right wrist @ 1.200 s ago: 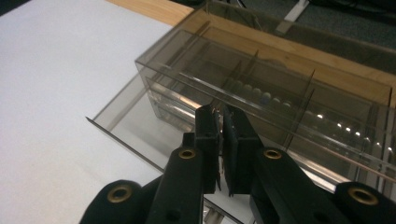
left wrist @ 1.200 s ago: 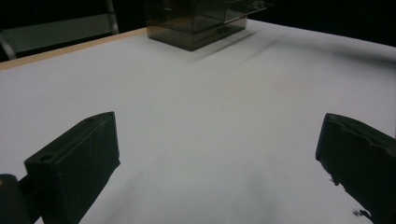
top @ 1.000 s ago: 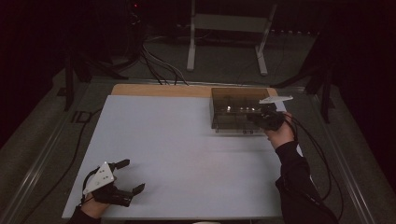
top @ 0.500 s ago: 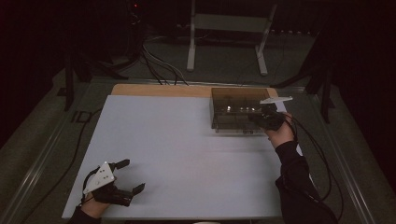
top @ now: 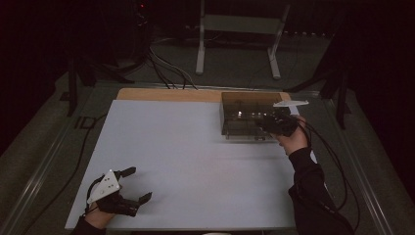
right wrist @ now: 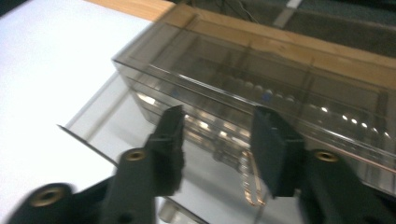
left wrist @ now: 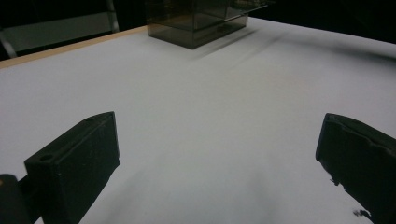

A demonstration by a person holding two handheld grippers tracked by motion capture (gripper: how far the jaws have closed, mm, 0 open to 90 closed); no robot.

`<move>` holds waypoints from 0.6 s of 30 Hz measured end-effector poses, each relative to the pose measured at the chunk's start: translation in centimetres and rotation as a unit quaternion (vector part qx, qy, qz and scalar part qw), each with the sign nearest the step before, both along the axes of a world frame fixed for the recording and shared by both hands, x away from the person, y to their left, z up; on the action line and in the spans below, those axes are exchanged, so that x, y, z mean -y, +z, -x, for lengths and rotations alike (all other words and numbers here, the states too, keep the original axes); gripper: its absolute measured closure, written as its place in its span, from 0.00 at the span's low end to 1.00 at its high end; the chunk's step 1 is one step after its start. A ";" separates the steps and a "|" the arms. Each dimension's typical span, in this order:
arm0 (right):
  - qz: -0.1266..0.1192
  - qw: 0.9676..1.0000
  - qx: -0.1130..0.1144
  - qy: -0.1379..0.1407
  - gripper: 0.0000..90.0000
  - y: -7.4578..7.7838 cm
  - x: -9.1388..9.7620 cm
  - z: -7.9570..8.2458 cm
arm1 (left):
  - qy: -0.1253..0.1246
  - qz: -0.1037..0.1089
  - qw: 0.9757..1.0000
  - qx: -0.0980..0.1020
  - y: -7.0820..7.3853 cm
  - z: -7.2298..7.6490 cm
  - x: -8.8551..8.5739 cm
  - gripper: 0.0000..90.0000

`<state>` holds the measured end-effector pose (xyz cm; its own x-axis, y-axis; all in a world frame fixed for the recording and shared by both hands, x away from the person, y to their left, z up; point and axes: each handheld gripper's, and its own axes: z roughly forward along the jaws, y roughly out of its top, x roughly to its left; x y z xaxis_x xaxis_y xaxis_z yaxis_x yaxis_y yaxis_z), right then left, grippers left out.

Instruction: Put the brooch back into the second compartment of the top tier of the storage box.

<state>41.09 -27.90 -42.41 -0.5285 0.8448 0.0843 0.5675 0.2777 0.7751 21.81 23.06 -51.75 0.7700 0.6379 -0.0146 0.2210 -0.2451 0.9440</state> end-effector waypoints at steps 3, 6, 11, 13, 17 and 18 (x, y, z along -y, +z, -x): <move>-0.012 1.000 0.008 0.009 0.43 0.5 -0.7 0.4 | -0.001 -0.002 1.000 0.001 0.0 0.0 0.0 0.01; -0.022 1.000 0.012 0.016 0.34 1.0 -1.3 0.7 | 0.000 0.001 1.000 0.000 0.0 0.0 0.0 0.01; -0.051 0.998 0.025 0.035 0.21 1.9 -2.3 1.4 | 0.000 0.001 1.000 0.000 0.0 0.0 0.0 0.01; -0.057 0.997 0.024 0.053 0.15 2.3 -2.7 1.7 | -0.001 0.000 1.000 0.001 0.0 0.0 0.0 0.01; -0.061 0.994 0.037 0.083 0.06 3.1 -3.8 2.3 | -0.001 0.000 1.000 0.000 0.0 0.0 0.0 0.01; -0.062 0.993 0.041 0.087 0.02 3.3 -4.1 2.5 | -0.001 -0.001 1.000 0.000 0.0 0.0 0.0 0.01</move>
